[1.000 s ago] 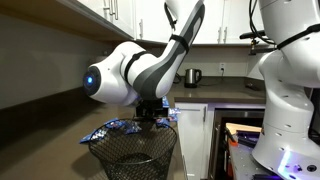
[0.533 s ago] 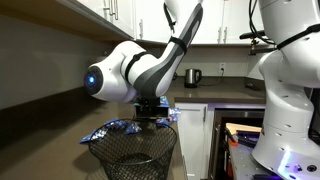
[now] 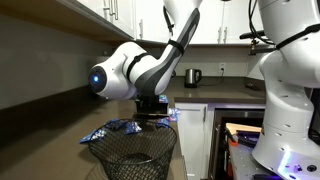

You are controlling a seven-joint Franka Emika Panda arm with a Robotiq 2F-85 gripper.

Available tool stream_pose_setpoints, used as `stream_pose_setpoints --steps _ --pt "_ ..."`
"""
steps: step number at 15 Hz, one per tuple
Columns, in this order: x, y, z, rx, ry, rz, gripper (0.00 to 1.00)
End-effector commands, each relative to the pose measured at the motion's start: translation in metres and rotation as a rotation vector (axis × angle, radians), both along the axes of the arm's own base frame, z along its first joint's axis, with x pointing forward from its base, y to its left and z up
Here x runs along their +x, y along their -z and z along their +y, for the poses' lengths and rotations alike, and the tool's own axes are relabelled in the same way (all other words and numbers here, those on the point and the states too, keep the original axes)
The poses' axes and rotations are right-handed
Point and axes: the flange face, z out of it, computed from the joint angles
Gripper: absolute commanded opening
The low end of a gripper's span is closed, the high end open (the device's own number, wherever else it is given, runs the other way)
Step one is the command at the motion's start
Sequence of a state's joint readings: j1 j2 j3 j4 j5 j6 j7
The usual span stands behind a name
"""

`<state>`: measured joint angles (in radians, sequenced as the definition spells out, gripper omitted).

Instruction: Put the box upright on the countertop

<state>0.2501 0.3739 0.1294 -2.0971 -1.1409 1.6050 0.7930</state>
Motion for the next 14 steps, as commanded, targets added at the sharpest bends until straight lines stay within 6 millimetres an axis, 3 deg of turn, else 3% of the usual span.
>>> stream_pose_setpoints --steps 1,9,14 --pt "0.013 -0.003 -0.013 -0.007 -0.019 0.017 1.00" --pt "0.033 -0.045 -0.027 0.015 -0.007 0.031 1.00" --pt "0.031 -0.069 -0.037 0.015 0.009 0.028 1.00"
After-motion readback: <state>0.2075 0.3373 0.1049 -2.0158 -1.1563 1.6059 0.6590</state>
